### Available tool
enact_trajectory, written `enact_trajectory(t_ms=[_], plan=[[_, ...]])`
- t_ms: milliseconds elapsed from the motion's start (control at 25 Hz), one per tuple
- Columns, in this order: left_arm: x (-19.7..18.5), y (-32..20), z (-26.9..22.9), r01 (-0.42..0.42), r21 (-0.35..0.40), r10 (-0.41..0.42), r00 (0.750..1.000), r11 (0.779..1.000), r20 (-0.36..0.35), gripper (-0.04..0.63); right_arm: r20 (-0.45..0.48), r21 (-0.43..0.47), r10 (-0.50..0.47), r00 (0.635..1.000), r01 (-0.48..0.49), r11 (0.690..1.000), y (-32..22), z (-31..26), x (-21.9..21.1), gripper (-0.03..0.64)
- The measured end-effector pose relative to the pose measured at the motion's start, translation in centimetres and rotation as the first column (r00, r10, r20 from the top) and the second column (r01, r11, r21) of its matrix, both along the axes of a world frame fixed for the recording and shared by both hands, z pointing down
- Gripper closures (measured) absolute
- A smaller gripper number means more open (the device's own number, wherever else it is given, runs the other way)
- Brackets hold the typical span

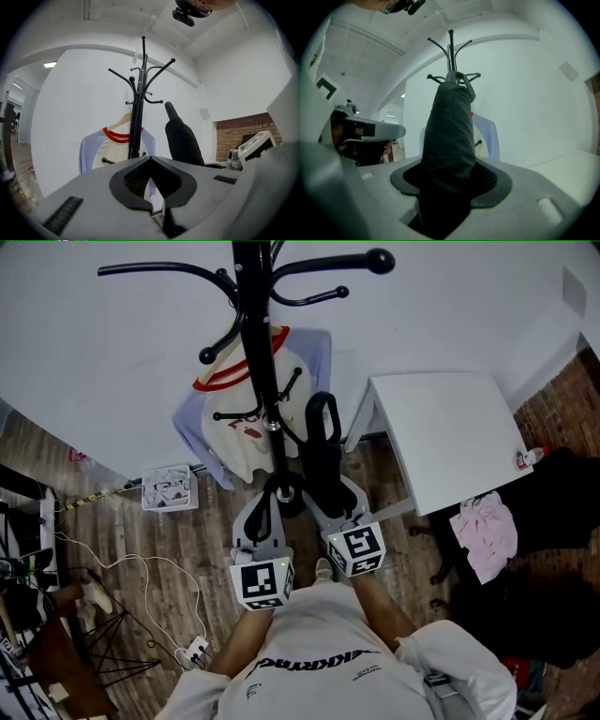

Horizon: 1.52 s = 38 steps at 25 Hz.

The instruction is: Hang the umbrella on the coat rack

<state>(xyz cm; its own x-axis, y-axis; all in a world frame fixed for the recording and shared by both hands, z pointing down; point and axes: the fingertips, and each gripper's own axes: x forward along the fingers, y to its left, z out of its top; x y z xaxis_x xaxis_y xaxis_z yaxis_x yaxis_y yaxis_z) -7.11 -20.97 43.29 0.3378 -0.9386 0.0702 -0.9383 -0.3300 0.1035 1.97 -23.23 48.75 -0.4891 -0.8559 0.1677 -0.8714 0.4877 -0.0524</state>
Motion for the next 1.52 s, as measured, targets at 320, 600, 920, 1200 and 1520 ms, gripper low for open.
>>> enact_trajectory(t_ms=[320, 600, 920, 1200, 1520], plan=[[0.9, -0.8, 1.1, 0.011, -0.016, -0.011, 1.0, 1.0, 0.017, 0.598, -0.045, -0.063, -0.031, 0.999, 0.028, 0.998, -0.6, 4.5, 0.8, 0.359], [2.1, -0.8, 1.7, 0.006, -0.029, -0.005, 1.0, 1.0, 0.027, 0.598, -0.059, -0.153, -0.06, 0.996, 0.05, 0.987, -0.2, 8.1, 1.2, 0.359], [2.1, -0.9, 2.3, 0.016, -0.042, -0.014, 0.999, 0.999, 0.035, 0.598, -0.054, -0.284, -0.101, 0.993, 0.082, 0.955, 0.0, 12.1, 0.4, 0.359], [1.8, -1.0, 2.4, 0.024, -0.05, -0.022, 0.999, 0.998, 0.043, 0.597, -0.079, -0.34, -0.124, 0.989, 0.09, 0.936, -0.2, 14.0, 0.0, 0.36], [1.0, -1.1, 3.0, 0.05, -0.059, -0.047, 0.998, 0.997, 0.053, 0.597, -0.105, -0.378, -0.135, 0.985, 0.086, 0.922, -0.6, 16.1, 0.0, 0.359]])
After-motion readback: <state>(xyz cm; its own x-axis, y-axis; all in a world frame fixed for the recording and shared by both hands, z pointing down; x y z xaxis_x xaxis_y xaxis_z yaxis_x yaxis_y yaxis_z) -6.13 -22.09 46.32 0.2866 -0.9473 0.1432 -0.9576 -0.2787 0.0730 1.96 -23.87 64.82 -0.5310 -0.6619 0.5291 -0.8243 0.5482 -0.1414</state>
